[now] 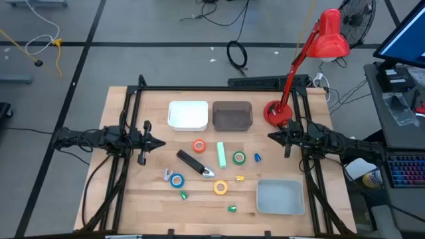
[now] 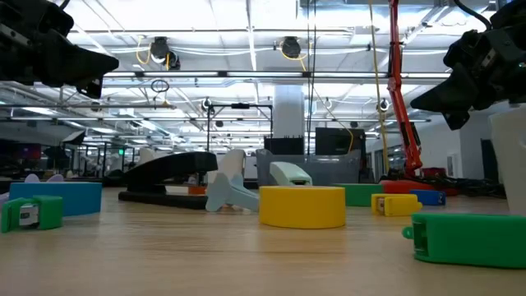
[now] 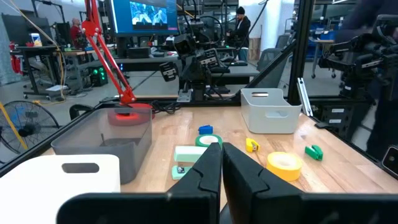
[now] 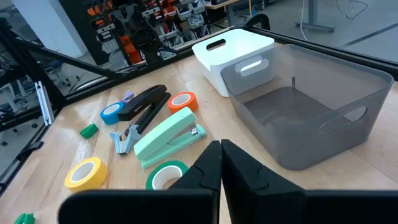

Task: Pick and place Stapler, Stapler remover, tape

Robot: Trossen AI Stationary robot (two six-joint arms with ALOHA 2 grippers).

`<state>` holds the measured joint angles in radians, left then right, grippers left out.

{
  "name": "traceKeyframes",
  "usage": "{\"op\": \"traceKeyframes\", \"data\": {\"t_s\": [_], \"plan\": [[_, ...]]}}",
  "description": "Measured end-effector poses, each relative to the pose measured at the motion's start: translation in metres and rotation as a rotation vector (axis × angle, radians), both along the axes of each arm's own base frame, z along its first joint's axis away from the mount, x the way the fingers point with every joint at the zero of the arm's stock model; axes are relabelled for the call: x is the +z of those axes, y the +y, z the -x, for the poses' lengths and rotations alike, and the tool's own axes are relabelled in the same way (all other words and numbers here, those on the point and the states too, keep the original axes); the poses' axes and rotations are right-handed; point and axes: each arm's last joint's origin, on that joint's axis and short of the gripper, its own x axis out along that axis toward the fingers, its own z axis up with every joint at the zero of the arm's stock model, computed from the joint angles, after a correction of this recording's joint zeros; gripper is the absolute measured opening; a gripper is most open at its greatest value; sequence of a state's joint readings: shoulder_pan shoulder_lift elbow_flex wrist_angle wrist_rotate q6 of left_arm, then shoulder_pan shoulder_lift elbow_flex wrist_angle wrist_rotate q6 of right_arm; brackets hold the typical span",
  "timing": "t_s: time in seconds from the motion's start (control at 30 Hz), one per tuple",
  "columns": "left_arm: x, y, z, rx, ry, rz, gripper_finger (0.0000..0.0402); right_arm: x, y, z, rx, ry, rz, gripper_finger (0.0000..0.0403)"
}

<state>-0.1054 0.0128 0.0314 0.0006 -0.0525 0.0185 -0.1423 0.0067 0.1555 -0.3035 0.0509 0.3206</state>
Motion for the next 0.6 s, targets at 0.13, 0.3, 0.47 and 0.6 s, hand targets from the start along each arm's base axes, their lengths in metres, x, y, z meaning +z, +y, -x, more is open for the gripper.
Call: {"op": "traceKeyframes", "data": {"t_s": [0.13, 0.3, 0.47, 0.6], "plan": [[-0.0001, 0.0000, 0.0000, 0.000, 0.000, 0.000, 0.0019, 0.0000, 0.0000, 0.0000, 0.000, 0.000, 0.000, 0.0004], [-0.0001, 0.0000, 0.0000, 0.000, 0.001, 0.000, 0.0019, 0.0000, 0.0000, 0.0000, 0.000, 0.000, 0.000, 0.0004], [-0.0001, 0.0000, 0.0000, 0.000, 0.001, 0.000, 0.0019, 0.0000, 0.0000, 0.0000, 0.000, 0.000, 0.000, 0.0004], [-0.0001, 0.0000, 0.0000, 0.000, 0.001, 0.000, 0.0019, 0.0037, -0.0001, -0.0008, 0.000, -0.039, 0.006, 0.0004]]}}
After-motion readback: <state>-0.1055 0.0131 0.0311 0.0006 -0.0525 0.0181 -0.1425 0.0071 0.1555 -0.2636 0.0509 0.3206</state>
